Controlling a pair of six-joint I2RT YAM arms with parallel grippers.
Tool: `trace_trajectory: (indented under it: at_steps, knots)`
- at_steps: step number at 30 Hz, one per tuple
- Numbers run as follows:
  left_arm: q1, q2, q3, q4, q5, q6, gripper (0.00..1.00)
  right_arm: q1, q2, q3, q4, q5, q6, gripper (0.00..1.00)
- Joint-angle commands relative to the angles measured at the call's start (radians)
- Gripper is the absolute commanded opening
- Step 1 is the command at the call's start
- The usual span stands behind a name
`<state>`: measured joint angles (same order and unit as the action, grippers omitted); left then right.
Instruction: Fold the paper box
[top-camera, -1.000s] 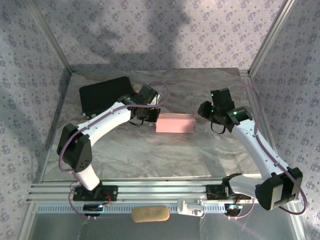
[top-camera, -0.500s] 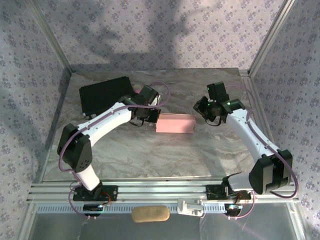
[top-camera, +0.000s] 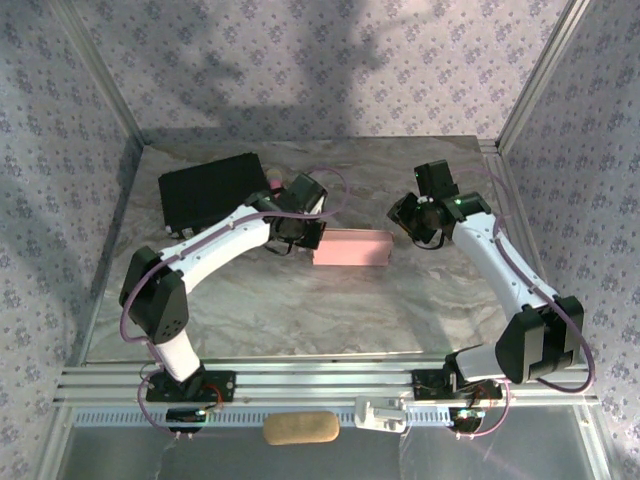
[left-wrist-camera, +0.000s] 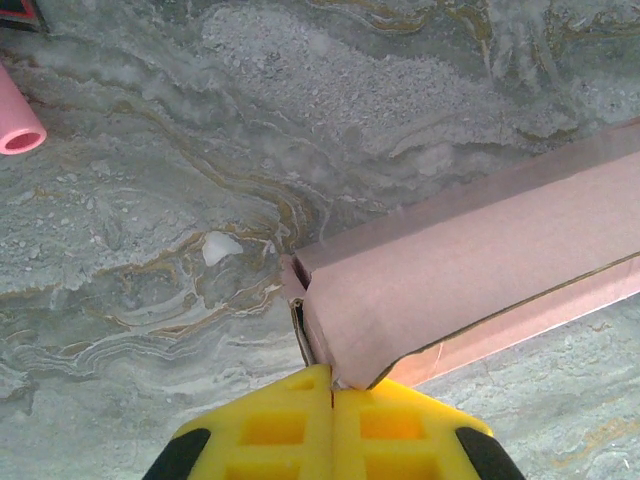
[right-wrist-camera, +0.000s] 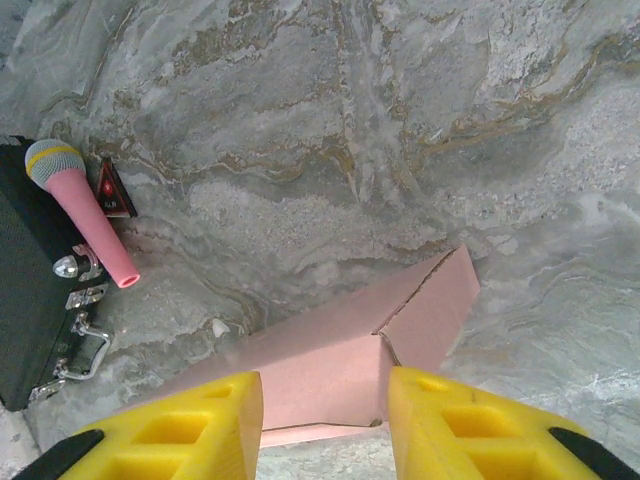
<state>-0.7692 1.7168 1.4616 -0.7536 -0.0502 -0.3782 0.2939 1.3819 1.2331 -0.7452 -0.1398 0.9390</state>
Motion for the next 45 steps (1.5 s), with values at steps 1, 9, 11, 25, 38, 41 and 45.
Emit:
trace_trajectory:
  at_steps: [1,9,11,25,38,41,45]
  knots:
    - [-0.019,0.037,0.001,-0.092,-0.019,-0.005,0.0,-0.002,0.003,0.011,-0.04,-0.012,0.006,0.38]
    - [-0.024,0.037,0.007,-0.1,-0.03,-0.007,0.0,0.024,0.029,0.003,-0.018,-0.014,0.022,0.3]
    - [-0.024,0.036,0.008,-0.102,-0.031,-0.005,0.0,0.033,0.042,0.012,-0.025,-0.013,0.019,0.3]
    - [-0.048,0.041,0.032,-0.13,-0.08,-0.006,0.0,0.047,0.049,-0.028,-0.022,0.012,0.017,0.27]
    - [-0.108,0.076,0.057,-0.167,-0.198,-0.022,0.0,0.055,0.019,-0.085,-0.029,0.048,-0.007,0.26]
    - [-0.107,0.081,0.06,-0.166,-0.193,-0.028,0.0,0.062,0.013,-0.099,-0.027,0.068,-0.011,0.26]
    - [-0.105,0.084,0.064,-0.156,-0.176,-0.033,0.0,0.074,0.014,-0.115,-0.03,0.099,-0.016,0.26]
